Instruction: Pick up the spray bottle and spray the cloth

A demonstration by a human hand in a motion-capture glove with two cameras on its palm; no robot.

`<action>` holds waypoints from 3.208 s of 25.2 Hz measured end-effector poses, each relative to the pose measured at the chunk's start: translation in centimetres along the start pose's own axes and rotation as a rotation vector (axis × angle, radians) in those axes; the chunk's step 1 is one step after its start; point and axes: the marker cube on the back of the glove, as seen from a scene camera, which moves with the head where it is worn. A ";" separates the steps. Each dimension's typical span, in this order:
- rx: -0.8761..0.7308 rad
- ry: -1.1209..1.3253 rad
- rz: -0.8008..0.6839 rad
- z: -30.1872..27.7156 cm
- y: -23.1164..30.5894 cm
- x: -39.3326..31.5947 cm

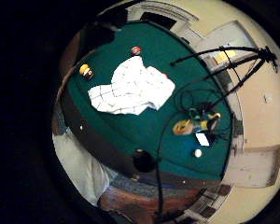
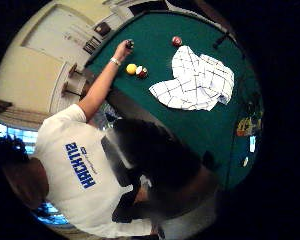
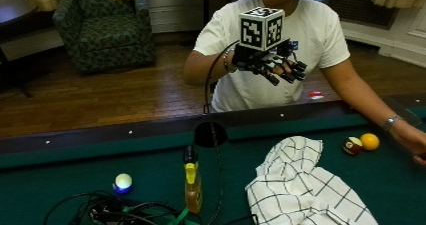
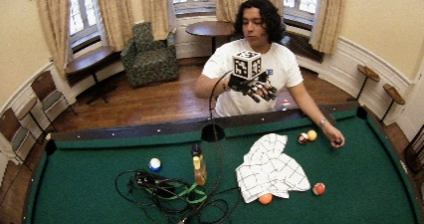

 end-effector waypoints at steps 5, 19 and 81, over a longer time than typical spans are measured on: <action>0.000 -0.009 0.003 0.1 0.3 0.4; -0.027 -0.026 0.137 2.1 3.4 4.9; 0.472 -0.684 0.872 16.2 9.7 27.0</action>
